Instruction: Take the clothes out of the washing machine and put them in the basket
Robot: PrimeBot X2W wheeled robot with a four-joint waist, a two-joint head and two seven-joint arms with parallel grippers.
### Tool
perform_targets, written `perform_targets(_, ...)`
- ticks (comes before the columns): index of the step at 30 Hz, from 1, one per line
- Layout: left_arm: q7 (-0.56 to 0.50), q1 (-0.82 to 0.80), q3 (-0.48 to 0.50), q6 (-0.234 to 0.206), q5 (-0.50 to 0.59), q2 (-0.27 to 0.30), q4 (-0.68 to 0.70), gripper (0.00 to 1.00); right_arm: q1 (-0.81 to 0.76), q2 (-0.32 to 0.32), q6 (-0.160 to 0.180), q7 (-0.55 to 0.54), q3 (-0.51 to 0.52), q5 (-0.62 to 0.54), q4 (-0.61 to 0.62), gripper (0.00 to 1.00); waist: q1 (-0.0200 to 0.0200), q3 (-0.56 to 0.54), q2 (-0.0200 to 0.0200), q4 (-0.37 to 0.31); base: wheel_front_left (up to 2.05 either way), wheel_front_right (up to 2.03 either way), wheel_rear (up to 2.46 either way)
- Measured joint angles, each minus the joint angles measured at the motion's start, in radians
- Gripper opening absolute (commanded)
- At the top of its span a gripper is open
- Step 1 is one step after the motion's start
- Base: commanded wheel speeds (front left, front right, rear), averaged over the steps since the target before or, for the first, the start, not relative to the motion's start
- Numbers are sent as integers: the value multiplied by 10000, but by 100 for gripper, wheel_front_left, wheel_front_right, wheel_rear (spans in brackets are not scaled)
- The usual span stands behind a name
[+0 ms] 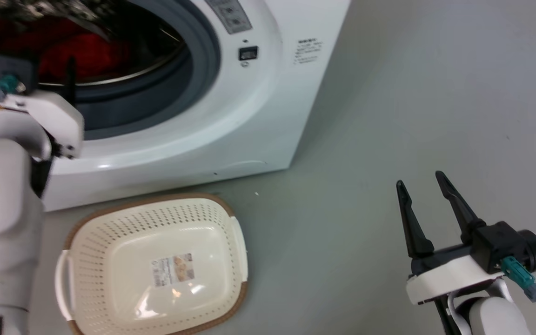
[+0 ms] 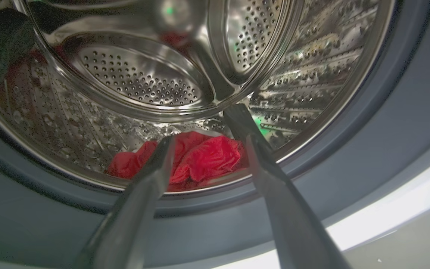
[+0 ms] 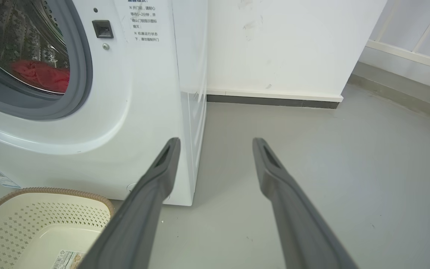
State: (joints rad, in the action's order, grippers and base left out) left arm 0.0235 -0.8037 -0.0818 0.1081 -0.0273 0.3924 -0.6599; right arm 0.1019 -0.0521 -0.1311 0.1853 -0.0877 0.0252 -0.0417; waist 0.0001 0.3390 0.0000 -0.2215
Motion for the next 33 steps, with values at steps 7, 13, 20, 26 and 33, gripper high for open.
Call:
perform_targets(7,-1085,-1720,-493,186,267,1463,-1047,100,507,-2,-2,468,-564,644,-405,100,1,1350,0,-1037,0,0,0)
perform_targets(13,-1960,-2898,-1210,211,311,2562,-1423,100,757,-4,-2,685,-913,1131,-761,100,1,2382,0,-1903,0,0,0)
perform_targets(20,-3225,-4313,-2454,226,-366,4000,-1450,100,999,-2,-2,754,-1172,1388,-940,100,1,3357,0,-2604,0,0,0)
perform_targets(26,-4817,-5310,-4044,226,-928,5214,-1162,100,1107,4,-2,767,-1415,1639,-792,100,1,3857,0,-2931,0,0,0)
perform_targets(33,-6984,-6012,-5078,228,-1923,6128,-988,100,1244,4,-2,769,-1569,1802,-698,100,0,4201,0,-3101,0,0,0)
